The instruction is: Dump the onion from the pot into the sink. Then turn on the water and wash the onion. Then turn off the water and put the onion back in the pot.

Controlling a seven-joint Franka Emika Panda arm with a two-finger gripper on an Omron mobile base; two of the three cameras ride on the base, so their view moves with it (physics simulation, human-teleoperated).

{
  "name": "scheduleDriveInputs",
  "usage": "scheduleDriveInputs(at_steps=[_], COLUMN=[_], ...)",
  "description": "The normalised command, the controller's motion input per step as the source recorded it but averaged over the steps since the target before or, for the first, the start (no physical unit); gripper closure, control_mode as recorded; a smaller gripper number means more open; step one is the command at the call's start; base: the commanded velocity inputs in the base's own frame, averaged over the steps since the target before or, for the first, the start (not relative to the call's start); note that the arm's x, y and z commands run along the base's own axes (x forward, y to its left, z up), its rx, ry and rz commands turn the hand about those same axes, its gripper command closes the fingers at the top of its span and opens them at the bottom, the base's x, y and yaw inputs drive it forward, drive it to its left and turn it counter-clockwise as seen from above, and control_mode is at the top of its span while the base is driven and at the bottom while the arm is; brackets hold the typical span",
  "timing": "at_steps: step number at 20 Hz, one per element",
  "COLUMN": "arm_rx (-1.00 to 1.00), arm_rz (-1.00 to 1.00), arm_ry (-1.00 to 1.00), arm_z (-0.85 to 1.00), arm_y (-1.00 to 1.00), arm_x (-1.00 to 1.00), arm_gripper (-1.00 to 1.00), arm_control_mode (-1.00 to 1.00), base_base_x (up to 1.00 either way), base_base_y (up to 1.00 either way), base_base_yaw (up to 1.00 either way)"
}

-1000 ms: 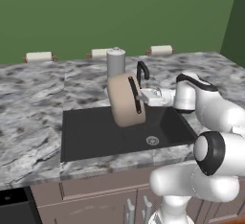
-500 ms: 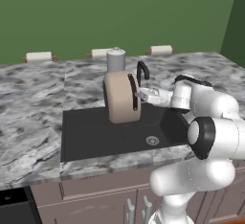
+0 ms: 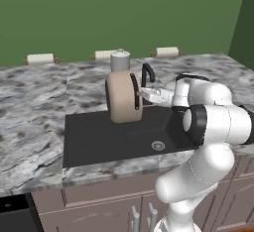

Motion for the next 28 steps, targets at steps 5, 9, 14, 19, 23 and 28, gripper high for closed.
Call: scheduleDriveInputs(at_steps=[5, 9, 14, 19, 23, 28], arm_rx=[0.08, 0.12, 0.07, 0.04, 0.0, 0.01], arm_rz=[0.0, 0.0, 0.0, 0.0, 0.0, 0.0], arm_ry=[0.0, 0.0, 0.0, 0.0, 0.0, 0.0], arm_z=[-0.05, -0.03, 0.0, 0.0, 0.0, 0.0], arm_y=[-0.03, -0.04, -0.04, -0.19, -0.21, -0.15], arm_x=[0.05, 0.17, 0.21, 0.16, 0.03, 0.0], arm_gripper=[1.0, 1.0, 1.0, 1.0, 1.0, 1.0], arm_control_mode=[-1.0, -1.0, -1.0, -1.0, -1.0, -1.0], base_base_x=[0.0, 0.0, 0.0, 0.0, 0.0, 0.0], base_base_y=[0.0, 0.0, 0.0, 0.0, 0.0, 0.0], base_base_yaw=[0.0, 0.0, 0.0, 0.0, 0.0, 0.0])
